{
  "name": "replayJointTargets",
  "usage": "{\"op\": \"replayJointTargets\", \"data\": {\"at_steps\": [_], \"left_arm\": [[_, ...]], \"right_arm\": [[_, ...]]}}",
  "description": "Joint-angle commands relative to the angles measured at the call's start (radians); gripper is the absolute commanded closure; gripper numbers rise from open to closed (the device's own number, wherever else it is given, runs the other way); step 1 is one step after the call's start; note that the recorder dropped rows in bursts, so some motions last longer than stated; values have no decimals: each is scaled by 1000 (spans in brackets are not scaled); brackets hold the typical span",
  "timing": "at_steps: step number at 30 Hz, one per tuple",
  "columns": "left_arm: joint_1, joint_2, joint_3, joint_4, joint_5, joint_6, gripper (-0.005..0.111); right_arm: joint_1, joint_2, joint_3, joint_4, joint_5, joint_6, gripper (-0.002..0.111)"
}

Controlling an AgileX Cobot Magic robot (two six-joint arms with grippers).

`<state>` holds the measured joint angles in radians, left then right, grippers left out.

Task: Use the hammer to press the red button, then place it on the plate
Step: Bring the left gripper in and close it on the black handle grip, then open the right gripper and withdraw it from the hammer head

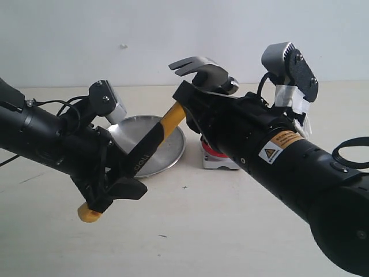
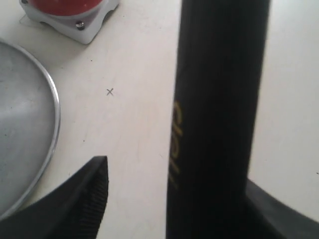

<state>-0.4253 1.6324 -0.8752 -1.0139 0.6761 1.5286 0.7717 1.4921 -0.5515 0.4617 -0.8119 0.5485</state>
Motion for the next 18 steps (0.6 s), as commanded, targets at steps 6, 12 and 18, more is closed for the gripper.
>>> {"op": "replayJointTargets", "data": {"at_steps": [6, 12, 18], "left_arm": [[-7, 18, 2, -19, -30, 7, 107], [-7, 18, 2, -21, -26, 6, 107], [-7, 18, -1, -19, -28, 11, 107]], "right_arm": [[-4, -11, -17, -16, -65, -2, 108], [-4, -11, -17, -15, -48, -2, 100], [-4, -11, -15, -15, 4, -2, 65]]}}
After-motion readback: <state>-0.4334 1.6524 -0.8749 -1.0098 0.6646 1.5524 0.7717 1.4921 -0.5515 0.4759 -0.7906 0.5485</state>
